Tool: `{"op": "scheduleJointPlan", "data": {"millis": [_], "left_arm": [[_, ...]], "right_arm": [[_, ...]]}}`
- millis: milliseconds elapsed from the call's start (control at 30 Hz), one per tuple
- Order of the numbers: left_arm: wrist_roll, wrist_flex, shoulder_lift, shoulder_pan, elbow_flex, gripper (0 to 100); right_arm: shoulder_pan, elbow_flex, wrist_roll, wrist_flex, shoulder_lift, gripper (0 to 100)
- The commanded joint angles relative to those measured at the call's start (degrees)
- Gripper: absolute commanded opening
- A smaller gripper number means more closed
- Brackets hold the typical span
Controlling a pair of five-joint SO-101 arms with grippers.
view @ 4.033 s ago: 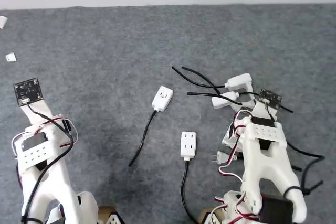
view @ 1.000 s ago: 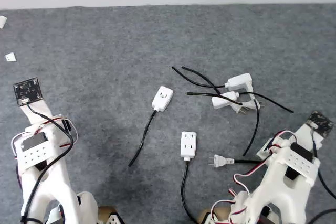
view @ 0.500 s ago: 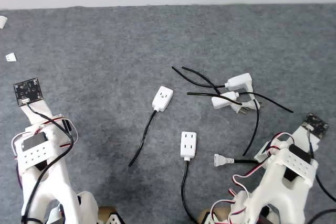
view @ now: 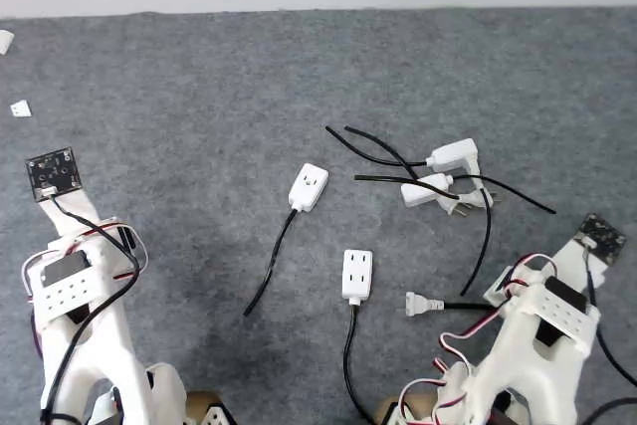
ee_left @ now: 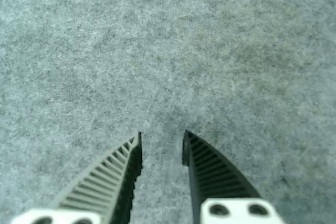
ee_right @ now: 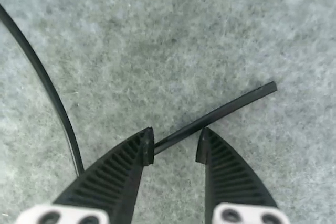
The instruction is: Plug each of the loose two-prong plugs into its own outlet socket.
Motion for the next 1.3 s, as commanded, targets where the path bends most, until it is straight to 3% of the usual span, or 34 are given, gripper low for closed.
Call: {"op": "scheduleJointPlan", "data": {"millis": [0, 133, 333, 633, 833, 1000, 1267], "left_arm": [[-0.44, 0.35, -0.70, 0.26, -0.22, 12], [-0.44, 0.35, -0.70, 0.26, -0.22, 12], [-0.44, 0.44, -0.70, 0.26, -0.22, 12], [-0.44, 0.44, -0.70, 0.26, -0.22, 12], [-0.44, 0.44, -0.70, 0.26, -0.22, 12], [-0.44, 0.44, -0.70, 0.26, -0.22, 12], [-0.44, 0.44, -0.70, 0.26, -0.22, 12]], "right_arm": [[0.57, -0.44, -0.53, 0.84, -1.10, 15.0], [0.48, -0.53, -0.62, 0.75, -1.10, 14.0], [-1.01, -0.97, 0.35, -0.40, -1.10, 0.6], [-1.10, -1.05, 1.32, -0.22, -1.10, 0.8], [-1.01, -3.52, 0.97, 6.29, -1.71, 4.1], [1.27, -2.99, -3.43, 3.38, -1.10, 12.2], [5.76, -2.55, -4.75, -0.66, -1.01, 12.1]]}}
